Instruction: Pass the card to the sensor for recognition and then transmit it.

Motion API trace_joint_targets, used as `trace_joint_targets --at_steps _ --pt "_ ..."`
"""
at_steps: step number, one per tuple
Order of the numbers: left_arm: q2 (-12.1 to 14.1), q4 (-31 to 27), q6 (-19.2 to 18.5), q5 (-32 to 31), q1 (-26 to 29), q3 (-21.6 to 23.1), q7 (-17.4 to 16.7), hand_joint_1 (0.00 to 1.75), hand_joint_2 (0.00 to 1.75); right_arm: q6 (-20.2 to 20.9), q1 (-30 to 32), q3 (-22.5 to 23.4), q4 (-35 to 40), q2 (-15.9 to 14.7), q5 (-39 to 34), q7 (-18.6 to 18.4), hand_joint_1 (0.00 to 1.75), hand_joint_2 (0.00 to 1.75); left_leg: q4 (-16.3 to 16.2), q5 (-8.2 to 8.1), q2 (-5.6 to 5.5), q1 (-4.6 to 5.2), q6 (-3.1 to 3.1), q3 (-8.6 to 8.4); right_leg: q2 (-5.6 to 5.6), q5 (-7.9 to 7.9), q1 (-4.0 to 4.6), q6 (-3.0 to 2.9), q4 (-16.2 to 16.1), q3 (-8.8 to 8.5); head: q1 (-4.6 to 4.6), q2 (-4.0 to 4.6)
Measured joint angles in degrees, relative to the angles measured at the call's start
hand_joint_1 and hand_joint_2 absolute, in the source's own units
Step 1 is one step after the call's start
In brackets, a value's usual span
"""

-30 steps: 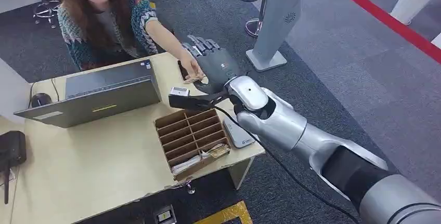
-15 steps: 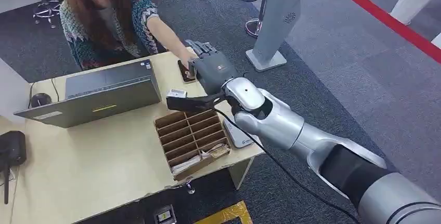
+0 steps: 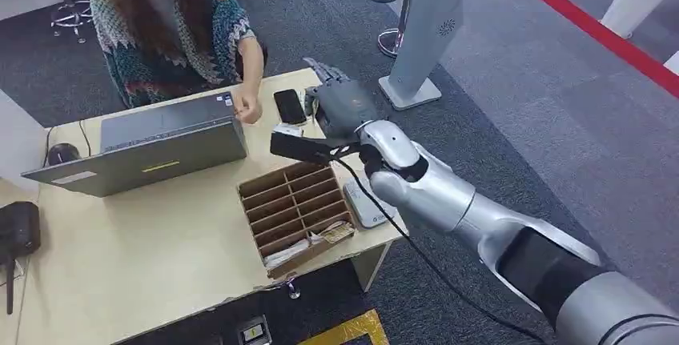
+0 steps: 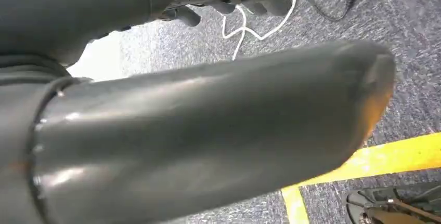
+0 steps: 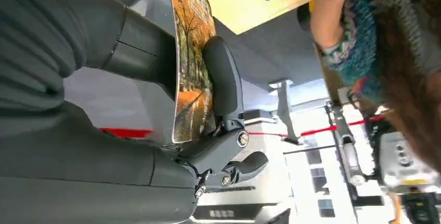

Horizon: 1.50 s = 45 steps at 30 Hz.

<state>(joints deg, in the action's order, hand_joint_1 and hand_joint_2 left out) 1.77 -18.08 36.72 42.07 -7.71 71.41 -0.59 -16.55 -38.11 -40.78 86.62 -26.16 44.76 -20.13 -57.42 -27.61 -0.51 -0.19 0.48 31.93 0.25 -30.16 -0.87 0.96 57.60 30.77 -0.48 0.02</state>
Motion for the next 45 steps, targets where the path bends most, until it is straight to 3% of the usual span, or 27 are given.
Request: trace_joint_targets --at_steps 8,18,29,45 --pt "0.0 0.3 0.4 1.2 0.8 -0.4 0.5 0.00 0.00 -3.4 5.6 6.2 0.0 -3.5 -2.5 -0.4 1.75 1.75 0.0 -0.02 0.03 0.00 -0.01 -0.02 -0.06 0.00 0.00 0.00 0.0 0.01 0.00 -0.02" --pt "0.0 0.3 0.5 0.9 0.7 -0.9 0.8 0.00 0.00 -3.1 12.8 11.3 0.0 -5.4 -2.5 -1.0 1.75 1.75 0.0 -0.02 0.04 -0.02 -0.02 -0.02 -0.08 0.00 0.01 0.00 0.0 0.01 0.00 -0.02" --pt "0.0 0.5 0.2 0.0 0.4 -0.9 0.8 0.00 0.00 0.7 17.0 12.2 -0.5 -5.7 -0.3 -1.1 1.75 1.75 0.0 -0.02 0.05 -0.01 -0.02 -0.01 -0.07 0.00 0.01 0.00 0.0 0.00 -0.02 0.00" --pt "0.1 1.0 -1.4 -1.4 -0.6 -0.9 -0.4 0.00 0.00 1.6 20.1 10.9 -2.9 -4.6 -0.5 -1.0 1.75 1.75 0.0 -0.02 0.05 -0.01 -0.02 0.00 -0.08 0.00 0.01 0.00 0.0 0.00 0.00 -0.02"
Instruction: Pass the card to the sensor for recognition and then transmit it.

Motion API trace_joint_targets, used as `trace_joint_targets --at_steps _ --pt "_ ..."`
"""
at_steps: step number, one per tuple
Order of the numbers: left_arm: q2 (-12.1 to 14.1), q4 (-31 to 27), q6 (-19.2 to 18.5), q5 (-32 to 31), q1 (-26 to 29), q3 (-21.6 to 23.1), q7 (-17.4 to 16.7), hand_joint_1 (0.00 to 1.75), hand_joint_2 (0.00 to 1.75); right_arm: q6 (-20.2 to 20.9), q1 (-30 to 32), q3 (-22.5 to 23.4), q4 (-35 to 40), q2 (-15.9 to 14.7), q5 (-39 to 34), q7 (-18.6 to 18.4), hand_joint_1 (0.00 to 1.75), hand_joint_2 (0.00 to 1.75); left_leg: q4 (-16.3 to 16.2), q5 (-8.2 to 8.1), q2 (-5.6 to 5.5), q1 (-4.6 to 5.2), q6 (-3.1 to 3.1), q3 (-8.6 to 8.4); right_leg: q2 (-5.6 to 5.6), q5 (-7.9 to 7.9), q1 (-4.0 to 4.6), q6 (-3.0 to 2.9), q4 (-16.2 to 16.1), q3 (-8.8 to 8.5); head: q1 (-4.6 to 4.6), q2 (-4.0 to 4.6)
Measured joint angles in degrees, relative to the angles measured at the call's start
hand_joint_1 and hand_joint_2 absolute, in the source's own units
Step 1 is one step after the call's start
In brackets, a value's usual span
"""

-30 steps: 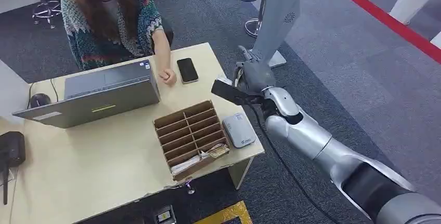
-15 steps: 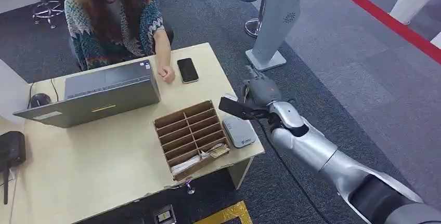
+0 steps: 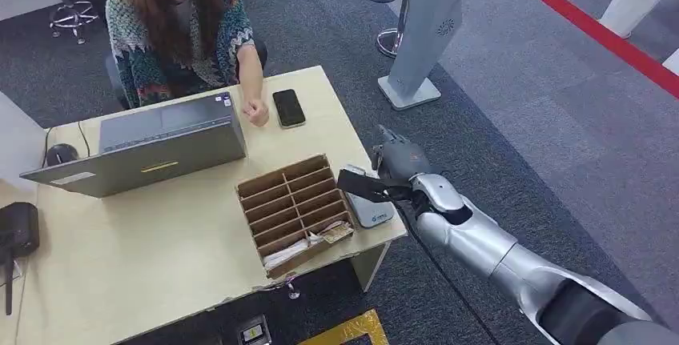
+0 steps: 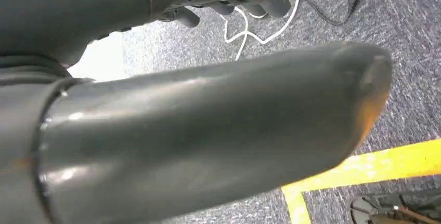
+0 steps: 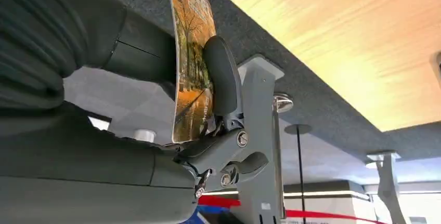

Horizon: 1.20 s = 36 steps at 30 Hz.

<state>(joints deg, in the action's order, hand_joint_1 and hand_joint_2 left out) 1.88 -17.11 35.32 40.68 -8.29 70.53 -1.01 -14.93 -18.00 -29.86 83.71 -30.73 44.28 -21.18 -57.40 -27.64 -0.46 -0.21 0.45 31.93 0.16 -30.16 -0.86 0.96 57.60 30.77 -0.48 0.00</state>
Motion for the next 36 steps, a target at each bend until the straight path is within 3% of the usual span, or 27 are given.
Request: trace_joint_targets --at_steps 36 --pt "0.0 0.3 0.1 0.1 0.3 0.0 -0.6 0.00 0.00 -2.5 0.7 -1.7 -8.1 5.5 -2.6 4.2 1.75 1.75 0.0 0.00 0.01 0.00 0.00 -0.08 0.00 0.00 0.00 0.00 0.0 -0.09 0.00 0.00"
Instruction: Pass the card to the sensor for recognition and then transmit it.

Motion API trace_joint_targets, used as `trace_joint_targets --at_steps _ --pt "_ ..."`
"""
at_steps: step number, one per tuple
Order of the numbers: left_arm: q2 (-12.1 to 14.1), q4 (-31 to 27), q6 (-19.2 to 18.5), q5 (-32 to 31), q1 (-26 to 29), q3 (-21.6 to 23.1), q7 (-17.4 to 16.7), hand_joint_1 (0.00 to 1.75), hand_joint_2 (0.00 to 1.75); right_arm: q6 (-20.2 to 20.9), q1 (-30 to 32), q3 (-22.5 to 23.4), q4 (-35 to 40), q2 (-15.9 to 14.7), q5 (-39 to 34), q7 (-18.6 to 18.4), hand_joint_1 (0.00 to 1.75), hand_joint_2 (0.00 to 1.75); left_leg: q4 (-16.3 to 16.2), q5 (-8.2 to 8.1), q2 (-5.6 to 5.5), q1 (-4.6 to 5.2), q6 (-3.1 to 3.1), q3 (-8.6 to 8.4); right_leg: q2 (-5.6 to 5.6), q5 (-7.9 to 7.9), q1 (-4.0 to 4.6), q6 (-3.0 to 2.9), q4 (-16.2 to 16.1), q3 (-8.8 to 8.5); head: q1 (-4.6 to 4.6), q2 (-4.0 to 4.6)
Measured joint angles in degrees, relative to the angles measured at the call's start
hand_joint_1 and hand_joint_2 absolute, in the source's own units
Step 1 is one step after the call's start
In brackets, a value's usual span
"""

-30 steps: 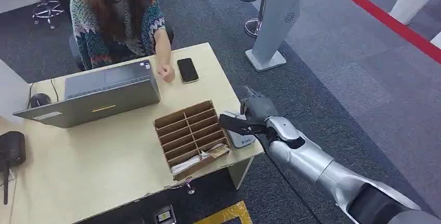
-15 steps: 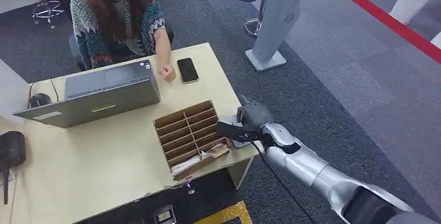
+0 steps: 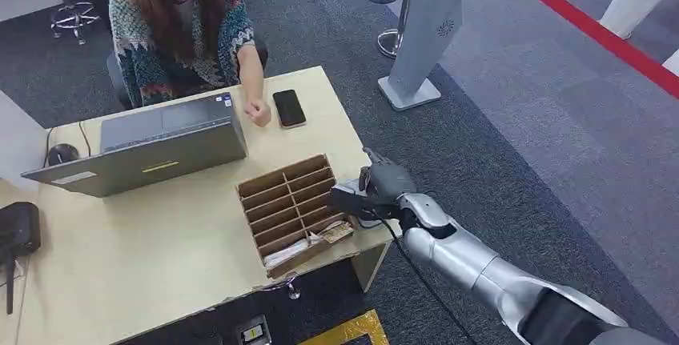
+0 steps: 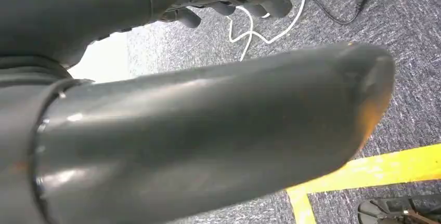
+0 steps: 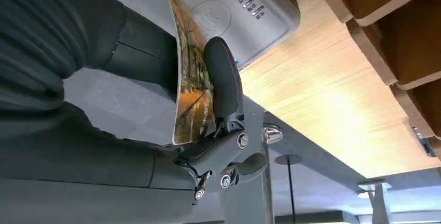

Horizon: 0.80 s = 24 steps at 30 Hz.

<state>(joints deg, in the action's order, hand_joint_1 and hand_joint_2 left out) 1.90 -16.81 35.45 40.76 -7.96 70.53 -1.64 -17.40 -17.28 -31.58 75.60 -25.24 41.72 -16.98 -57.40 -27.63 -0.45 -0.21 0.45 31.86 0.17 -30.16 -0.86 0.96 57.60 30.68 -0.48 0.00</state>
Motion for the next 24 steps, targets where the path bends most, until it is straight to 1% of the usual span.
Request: trace_joint_targets --at_steps 6,13,19,24 --pt "0.0 0.0 0.0 0.0 0.0 0.0 0.0 0.00 0.00 -0.5 -0.7 0.0 -0.4 0.3 0.2 -0.1 1.75 1.75 0.0 0.00 0.01 0.00 0.00 0.00 0.00 0.00 0.00 0.00 0.0 0.00 0.00 0.00" --pt "0.0 0.0 0.0 -0.6 -0.1 0.0 0.0 0.00 0.00 -0.9 -3.3 0.1 0.6 -0.4 1.5 -1.8 1.75 1.75 0.0 0.00 0.02 0.02 0.00 0.00 -0.05 0.01 -0.01 0.00 0.0 0.02 0.00 0.00" --pt "0.0 0.0 0.0 -1.4 -0.6 0.0 0.0 0.00 0.00 0.4 -8.0 0.7 3.8 -1.4 1.0 -2.5 1.75 1.75 0.0 0.01 0.07 0.01 0.00 0.01 -0.05 0.01 -0.01 0.01 0.0 0.02 0.00 0.02" --pt "0.0 0.0 -0.6 -2.8 -1.1 0.0 -0.2 0.00 0.00 3.6 -12.3 0.6 7.0 -1.8 2.6 -2.6 1.75 1.75 0.0 0.01 0.09 0.01 0.00 0.02 -0.08 0.01 0.00 0.00 0.0 0.03 0.00 0.00"
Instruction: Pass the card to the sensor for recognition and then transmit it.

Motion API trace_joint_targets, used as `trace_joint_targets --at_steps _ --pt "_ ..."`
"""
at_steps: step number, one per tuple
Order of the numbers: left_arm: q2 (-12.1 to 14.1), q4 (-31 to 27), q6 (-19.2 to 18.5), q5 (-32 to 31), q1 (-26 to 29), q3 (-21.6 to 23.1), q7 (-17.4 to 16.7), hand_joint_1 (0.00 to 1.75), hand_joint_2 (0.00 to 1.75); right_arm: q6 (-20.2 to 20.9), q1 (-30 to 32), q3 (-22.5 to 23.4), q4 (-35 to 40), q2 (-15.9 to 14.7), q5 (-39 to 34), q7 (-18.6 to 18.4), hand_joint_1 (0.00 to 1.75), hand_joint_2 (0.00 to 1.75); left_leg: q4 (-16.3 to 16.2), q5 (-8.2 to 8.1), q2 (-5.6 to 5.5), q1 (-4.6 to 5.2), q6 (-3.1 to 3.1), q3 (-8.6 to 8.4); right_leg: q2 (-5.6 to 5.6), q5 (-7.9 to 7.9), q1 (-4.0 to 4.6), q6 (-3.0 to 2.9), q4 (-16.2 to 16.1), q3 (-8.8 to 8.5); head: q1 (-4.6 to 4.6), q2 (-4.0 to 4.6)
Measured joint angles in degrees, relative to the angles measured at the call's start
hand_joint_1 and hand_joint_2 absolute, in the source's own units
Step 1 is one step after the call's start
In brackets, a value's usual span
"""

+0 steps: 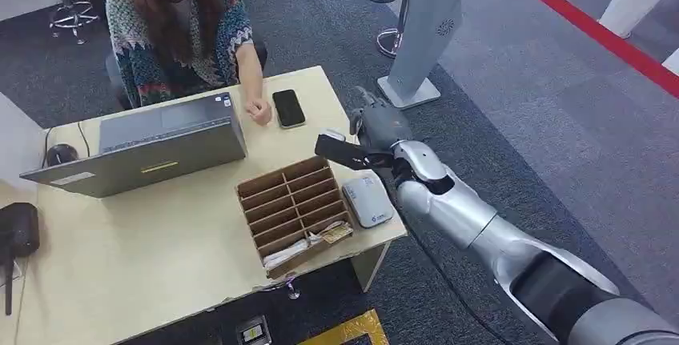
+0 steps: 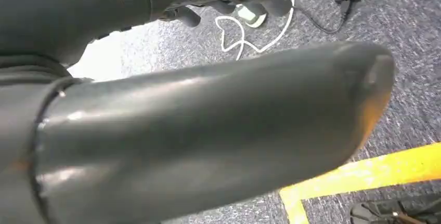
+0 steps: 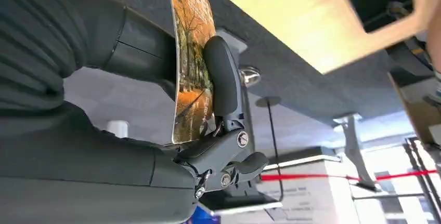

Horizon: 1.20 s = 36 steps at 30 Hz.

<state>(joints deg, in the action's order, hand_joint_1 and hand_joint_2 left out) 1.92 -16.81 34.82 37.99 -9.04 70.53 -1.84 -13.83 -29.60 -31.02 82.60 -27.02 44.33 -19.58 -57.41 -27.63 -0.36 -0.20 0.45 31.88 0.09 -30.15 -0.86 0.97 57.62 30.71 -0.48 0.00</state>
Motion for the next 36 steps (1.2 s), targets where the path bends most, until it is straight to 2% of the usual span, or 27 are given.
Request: trace_joint_targets --at_steps 6,11,15,21,28,29,30,31,36 --pt "0.0 0.0 -1.7 -2.7 -1.1 0.3 -1.5 0.00 0.00 5.4 -6.6 -1.9 1.7 0.3 0.3 -0.3 1.75 1.75 0.0 0.01 -0.01 0.00 0.00 0.04 0.02 0.00 0.00 0.00 0.0 0.00 -0.02 0.02" --pt "0.0 0.0 -3.3 -4.7 -2.7 0.8 -2.9 0.00 0.00 8.4 -12.1 -4.8 0.2 2.8 -3.8 1.2 1.75 1.75 0.0 0.02 -0.03 -0.01 -0.01 0.09 0.03 0.00 0.02 0.00 0.1 0.01 0.00 0.02" --pt "-0.1 0.0 -3.9 -5.7 -3.6 1.1 -3.2 0.00 0.00 9.0 -17.7 -8.9 -5.2 6.4 -5.7 3.3 1.75 1.75 0.0 0.03 -0.03 -0.03 -0.04 0.12 0.02 0.00 0.04 0.00 0.1 0.06 0.00 0.00" --pt "-0.1 0.0 -4.1 -6.3 -3.8 1.1 -3.6 0.00 0.00 8.7 -23.9 -14.1 -13.9 12.2 -6.0 4.4 1.75 1.75 0.0 0.04 -0.12 -0.05 -0.04 0.18 0.10 -0.01 0.06 -0.01 0.1 0.11 0.00 0.00" --pt "-0.2 0.0 -4.1 -6.3 -3.8 1.1 -3.6 0.00 0.00 7.2 -27.7 -17.1 -23.4 17.2 -5.7 5.9 1.75 1.75 0.0 0.04 -0.12 -0.05 -0.04 0.18 0.09 -0.01 0.06 -0.02 0.1 0.12 -0.02 0.02" --pt "-0.2 0.0 -4.1 -6.3 -3.8 1.1 -3.6 0.00 0.00 6.9 -28.2 -17.5 -24.7 17.7 -5.6 6.2 1.54 1.75 0.0 0.04 -0.12 -0.05 -0.04 0.18 0.09 -0.01 0.06 -0.02 0.1 0.12 -0.02 0.00" --pt "-0.2 0.0 -4.1 -6.3 -3.8 1.1 -3.6 0.00 0.00 6.6 -28.5 -17.8 -25.9 18.2 -5.5 6.4 0.98 1.75 0.0 0.04 -0.12 -0.05 -0.04 0.18 0.10 -0.01 0.06 -0.02 0.1 0.12 -0.02 0.00" --pt "-0.2 0.0 -4.0 -6.4 -3.8 1.1 -3.6 0.00 0.00 6.2 -28.8 -18.1 -27.1 18.6 -5.3 6.5 0.02 1.75 0.0 0.04 -0.12 -0.05 -0.04 0.18 0.11 -0.01 0.06 -0.02 0.1 0.12 -0.02 0.02" --pt "-0.3 0.0 -3.8 -6.6 -3.8 1.1 -3.9 0.00 0.00 4.9 -29.3 -19.3 -31.2 19.7 -4.5 6.2 0.00 1.75 0.0 0.04 -0.10 -0.05 -0.04 0.15 0.06 -0.01 0.06 -0.02 0.1 0.12 0.00 0.00"
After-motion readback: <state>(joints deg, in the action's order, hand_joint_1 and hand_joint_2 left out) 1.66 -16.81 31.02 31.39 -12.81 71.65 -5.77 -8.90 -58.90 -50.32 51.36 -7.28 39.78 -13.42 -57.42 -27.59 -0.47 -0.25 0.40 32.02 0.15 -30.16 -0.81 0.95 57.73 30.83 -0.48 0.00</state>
